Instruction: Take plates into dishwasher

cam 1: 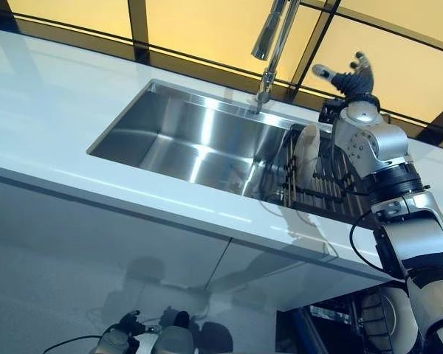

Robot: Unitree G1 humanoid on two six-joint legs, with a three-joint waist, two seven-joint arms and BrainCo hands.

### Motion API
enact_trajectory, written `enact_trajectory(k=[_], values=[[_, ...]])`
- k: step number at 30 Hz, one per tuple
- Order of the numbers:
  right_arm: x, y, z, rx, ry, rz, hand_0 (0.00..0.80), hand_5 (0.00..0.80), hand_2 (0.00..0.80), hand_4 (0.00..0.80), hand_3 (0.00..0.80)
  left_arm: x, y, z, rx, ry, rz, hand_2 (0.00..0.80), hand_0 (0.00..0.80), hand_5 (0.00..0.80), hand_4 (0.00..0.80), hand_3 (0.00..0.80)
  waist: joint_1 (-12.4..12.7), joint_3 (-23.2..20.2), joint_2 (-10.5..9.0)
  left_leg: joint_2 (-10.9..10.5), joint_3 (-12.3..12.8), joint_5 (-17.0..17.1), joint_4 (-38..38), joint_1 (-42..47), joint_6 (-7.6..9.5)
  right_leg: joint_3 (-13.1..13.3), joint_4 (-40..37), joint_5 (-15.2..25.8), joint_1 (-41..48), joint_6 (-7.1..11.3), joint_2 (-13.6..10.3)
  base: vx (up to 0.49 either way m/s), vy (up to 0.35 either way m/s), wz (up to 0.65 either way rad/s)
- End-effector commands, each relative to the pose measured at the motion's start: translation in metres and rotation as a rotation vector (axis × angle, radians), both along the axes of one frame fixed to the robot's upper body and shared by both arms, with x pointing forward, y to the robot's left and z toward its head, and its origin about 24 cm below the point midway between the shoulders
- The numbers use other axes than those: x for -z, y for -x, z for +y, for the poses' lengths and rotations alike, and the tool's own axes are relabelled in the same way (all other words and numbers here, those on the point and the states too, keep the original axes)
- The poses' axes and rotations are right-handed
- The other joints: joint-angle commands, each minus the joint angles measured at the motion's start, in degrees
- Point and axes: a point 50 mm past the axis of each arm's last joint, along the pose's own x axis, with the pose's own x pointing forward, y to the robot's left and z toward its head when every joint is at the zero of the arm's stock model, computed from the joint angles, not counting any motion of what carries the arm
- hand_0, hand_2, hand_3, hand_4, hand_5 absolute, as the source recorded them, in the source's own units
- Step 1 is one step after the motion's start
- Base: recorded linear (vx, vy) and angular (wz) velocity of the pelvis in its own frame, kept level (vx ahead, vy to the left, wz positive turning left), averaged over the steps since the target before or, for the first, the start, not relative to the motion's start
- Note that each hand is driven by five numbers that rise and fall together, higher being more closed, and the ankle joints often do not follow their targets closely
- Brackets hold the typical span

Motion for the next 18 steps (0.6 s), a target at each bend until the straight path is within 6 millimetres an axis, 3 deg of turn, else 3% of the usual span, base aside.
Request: enact_trajectory(k=[1, 12, 18], values=[[-0.018, 0.001, -0.009, -0.025, 0.028, -0.035, 0.0, 0.0, 0.0, 0.0, 0.0, 0.001, -0.009, -0.011, 0.062, 0.009, -0.002, 0.0, 0.0, 0.0, 0.0, 0.0, 2.03, -3.78, 3.28, -0.19, 3.54, -5.1, -5.93, 7.96, 1.03, 1.81, 10.82, 1.54, -4.43, 0.46, -0.07, 0.0, 0.0, 0.0], [-0.002, -0.002, -0.013, -0.047, -0.013, 0.041, 0.0, 0.0, 0.0, 0.0, 0.0, 0.0, -0.009, -0.01, 0.056, 0.008, -0.002, 0.0, 0.0, 0.0, 0.0, 0.0, 1.75, -3.33, 3.27, -0.01, 4.19, -5.17, -5.93, 8.1, 0.95, 2.19, 11.12, 1.33, -4.73, 0.59, 0.01, 0.0, 0.0, 0.0], [0.002, -0.001, -0.027, 0.023, -0.02, 0.059, 0.0, 0.0, 0.0, 0.0, 0.0, 0.0, -0.009, -0.012, 0.055, 0.012, -0.007, 0.0, 0.0, 0.0, 0.0, 0.0, 1.73, -3.1, 3.43, 0.03, 4.27, -5.29, -5.93, 8.14, 1.02, 2.27, 11.49, 1.13, -5.03, 0.61, -0.06, 0.001, 0.001, -0.03]])
